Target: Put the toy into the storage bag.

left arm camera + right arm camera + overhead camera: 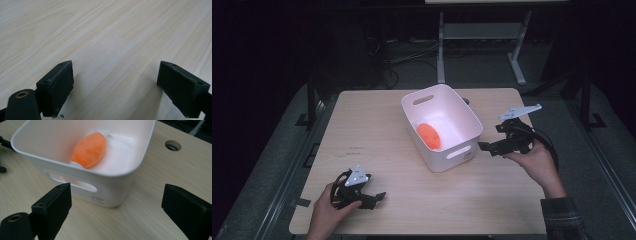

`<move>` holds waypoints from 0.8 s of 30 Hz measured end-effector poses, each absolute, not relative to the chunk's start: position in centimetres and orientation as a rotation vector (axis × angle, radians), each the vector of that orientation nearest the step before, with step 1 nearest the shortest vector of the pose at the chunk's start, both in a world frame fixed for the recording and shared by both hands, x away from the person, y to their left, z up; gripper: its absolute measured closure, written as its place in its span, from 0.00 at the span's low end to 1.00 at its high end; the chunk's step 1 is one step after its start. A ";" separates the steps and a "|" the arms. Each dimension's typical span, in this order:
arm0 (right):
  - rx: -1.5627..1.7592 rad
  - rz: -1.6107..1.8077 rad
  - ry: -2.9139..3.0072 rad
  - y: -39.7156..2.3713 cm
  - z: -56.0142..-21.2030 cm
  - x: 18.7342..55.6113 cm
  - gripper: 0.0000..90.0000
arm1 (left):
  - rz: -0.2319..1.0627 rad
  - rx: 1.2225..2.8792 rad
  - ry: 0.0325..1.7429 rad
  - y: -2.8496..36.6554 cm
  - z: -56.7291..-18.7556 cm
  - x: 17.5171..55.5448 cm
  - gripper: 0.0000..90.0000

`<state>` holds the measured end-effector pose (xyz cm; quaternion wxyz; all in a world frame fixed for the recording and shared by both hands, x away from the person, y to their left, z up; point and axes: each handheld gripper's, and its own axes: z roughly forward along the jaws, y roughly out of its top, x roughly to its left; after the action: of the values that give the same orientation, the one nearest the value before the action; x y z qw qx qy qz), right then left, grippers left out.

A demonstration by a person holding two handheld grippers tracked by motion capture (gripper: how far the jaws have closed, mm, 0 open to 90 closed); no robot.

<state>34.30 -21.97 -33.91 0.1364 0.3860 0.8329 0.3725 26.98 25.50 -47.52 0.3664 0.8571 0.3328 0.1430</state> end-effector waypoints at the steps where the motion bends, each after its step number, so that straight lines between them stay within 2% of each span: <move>1: 1.135 1.083 2.405 -22.5 -34.5 34.0 0.10 | 0.367 2.203 0.855 25.5 -47.5 27.0 0.14; 11: 1.188 1.098 2.382 -24.3 -38.0 32.3 0.10 | 0.369 2.203 0.853 25.5 -47.5 27.0 0.14; 24: 1.175 1.086 2.334 -24.7 -41.4 30.3 0.09 | 0.366 2.207 0.855 25.5 -47.5 27.0 0.14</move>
<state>30.31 -24.67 -41.43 0.1552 0.4101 0.8149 0.3791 26.95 25.52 -47.52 0.3649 0.8580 0.3324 0.1422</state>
